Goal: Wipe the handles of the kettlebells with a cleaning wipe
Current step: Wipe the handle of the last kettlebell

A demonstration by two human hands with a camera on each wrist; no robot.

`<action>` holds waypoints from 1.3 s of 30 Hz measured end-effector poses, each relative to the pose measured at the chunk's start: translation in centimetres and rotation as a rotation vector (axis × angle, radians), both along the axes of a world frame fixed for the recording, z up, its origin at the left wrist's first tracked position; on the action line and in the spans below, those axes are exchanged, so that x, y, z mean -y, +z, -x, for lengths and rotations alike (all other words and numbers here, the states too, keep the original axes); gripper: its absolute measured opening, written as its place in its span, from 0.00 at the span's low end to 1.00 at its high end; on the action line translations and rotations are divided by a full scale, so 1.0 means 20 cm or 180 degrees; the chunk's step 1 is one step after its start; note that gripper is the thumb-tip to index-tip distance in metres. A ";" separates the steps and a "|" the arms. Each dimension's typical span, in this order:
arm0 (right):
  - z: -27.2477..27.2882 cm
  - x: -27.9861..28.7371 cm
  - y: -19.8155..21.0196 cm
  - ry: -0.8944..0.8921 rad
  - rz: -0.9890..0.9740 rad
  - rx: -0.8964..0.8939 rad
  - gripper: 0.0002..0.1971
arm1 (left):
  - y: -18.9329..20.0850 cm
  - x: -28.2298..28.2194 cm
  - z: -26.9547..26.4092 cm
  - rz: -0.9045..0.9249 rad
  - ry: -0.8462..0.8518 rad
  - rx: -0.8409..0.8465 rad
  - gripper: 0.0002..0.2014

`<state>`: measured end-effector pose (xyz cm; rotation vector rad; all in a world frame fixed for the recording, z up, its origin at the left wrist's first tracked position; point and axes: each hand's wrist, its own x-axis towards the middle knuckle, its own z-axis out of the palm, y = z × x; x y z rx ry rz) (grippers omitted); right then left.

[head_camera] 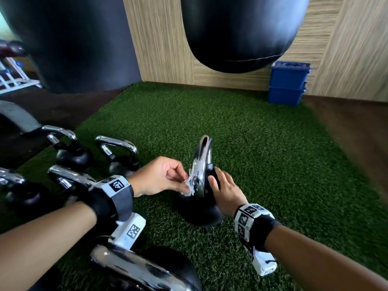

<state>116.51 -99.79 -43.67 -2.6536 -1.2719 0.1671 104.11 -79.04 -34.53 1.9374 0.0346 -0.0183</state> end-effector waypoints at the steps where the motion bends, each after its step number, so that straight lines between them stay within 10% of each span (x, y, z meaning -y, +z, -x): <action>1: 0.00 0.00 0.01 0.0029 0.0059 0.0039 0.29 | -0.02 0.01 0.00 -0.0094 -0.0030 0.0014 0.13; 7: 0.01 0.00 0.02 0.0067 0.0114 0.0061 0.32 | -0.14 0.05 -0.03 -0.0968 0.0083 0.0006 0.13; 14: -0.14 0.03 0.35 -0.0884 -0.1191 -0.1075 0.21 | 0.03 -0.06 -0.05 -0.1002 0.0545 0.0099 0.27; 18: -0.12 0.05 0.57 -0.0512 -0.2670 -0.0955 0.15 | 0.21 -0.07 -0.15 0.0073 0.0734 0.0358 0.31; 22: -0.05 0.04 0.73 0.0314 -0.2796 -0.1234 0.22 | 0.34 0.00 -0.21 0.0372 0.0759 0.0625 0.22; 32: -0.02 -0.02 0.75 -0.0036 -0.3564 -0.1130 0.15 | 0.44 0.08 -0.24 0.1011 0.0705 0.0398 0.21; 35: -0.10 -0.01 0.66 -0.0482 -0.3530 -0.1033 0.07 | 0.38 0.02 -0.26 -0.0167 0.0837 0.0210 0.16; 39: -0.20 0.04 0.45 -0.1211 -0.3062 -0.1068 0.10 | 0.18 0.00 -0.27 -0.2538 0.0474 -0.0887 0.43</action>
